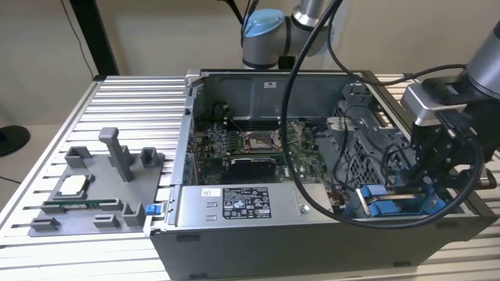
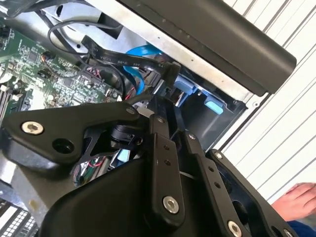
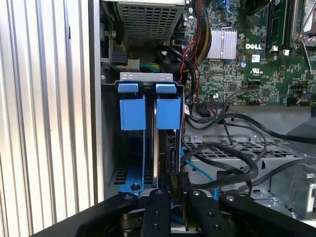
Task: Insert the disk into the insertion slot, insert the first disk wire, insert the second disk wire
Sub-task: 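Insert the first disk wire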
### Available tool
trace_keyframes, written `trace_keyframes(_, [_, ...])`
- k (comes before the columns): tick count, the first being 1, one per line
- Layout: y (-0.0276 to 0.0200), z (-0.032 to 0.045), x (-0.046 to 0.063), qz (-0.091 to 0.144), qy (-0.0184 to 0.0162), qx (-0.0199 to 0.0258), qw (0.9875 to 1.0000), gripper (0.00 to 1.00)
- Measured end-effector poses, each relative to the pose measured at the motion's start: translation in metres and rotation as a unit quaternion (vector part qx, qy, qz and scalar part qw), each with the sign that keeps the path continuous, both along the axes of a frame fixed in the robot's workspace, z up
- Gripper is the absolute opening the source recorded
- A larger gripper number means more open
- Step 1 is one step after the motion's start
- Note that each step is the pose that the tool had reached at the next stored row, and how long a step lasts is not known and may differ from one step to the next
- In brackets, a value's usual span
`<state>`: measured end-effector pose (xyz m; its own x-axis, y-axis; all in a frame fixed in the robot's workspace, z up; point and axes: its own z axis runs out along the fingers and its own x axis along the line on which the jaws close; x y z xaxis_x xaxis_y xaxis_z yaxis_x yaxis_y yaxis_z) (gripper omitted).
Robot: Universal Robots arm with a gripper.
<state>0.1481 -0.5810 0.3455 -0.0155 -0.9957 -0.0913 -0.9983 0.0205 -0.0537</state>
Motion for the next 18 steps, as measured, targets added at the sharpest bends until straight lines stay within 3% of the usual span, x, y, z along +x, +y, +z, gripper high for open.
trace_keyframes(3, [0.0003,-0.0014,-0.0007,0.000,-0.0019,-0.0017,1.0000,0.00])
trace_keyframes(9, [0.0014,-0.0037,-0.0008,0.000,-0.0090,-0.0036,1.0000,0.00])
trace_keyframes(14, [0.0071,-0.0042,-0.0010,0.000,-0.0118,-0.0036,0.9999,0.00])
trace_keyframes(18, [0.0077,-0.0046,-0.0023,-0.001,-0.0121,-0.0040,0.9999,0.00])
